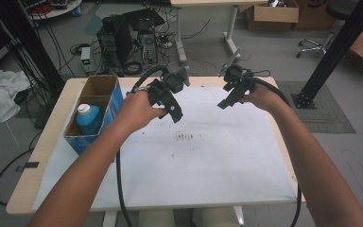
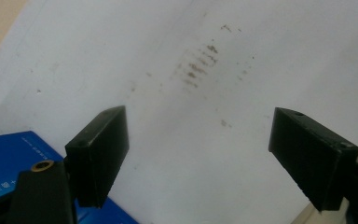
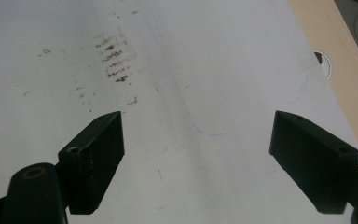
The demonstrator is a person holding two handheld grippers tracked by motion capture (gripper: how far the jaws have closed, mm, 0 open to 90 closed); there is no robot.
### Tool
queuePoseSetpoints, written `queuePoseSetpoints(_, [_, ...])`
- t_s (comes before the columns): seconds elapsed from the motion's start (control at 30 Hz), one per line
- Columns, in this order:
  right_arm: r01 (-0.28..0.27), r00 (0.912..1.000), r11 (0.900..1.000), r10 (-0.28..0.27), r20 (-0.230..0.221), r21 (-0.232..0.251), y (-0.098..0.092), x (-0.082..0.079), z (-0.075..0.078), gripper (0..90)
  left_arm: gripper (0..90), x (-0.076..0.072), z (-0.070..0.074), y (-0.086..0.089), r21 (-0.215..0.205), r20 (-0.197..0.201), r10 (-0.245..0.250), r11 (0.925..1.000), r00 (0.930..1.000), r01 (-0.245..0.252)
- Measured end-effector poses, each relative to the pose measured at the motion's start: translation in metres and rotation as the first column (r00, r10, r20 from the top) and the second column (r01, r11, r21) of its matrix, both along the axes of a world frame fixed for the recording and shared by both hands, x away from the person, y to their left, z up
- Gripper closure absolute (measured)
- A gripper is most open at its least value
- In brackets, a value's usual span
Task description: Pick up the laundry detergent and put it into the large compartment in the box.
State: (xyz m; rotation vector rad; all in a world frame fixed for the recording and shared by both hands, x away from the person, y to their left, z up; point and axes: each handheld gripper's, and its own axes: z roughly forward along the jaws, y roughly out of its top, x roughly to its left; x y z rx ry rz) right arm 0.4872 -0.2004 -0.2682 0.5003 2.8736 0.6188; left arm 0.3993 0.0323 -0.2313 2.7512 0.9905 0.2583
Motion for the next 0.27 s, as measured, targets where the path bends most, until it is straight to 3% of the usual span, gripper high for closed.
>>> queuePoseSetpoints(0.27, [0.0,1.0,1.0,0.0,0.001,0.003,-0.001,-0.0022,0.0013,17.8,21.0,-0.001,0.0012,-0.0003,-0.005,0.003,0.006,1.0,1.0,-0.006])
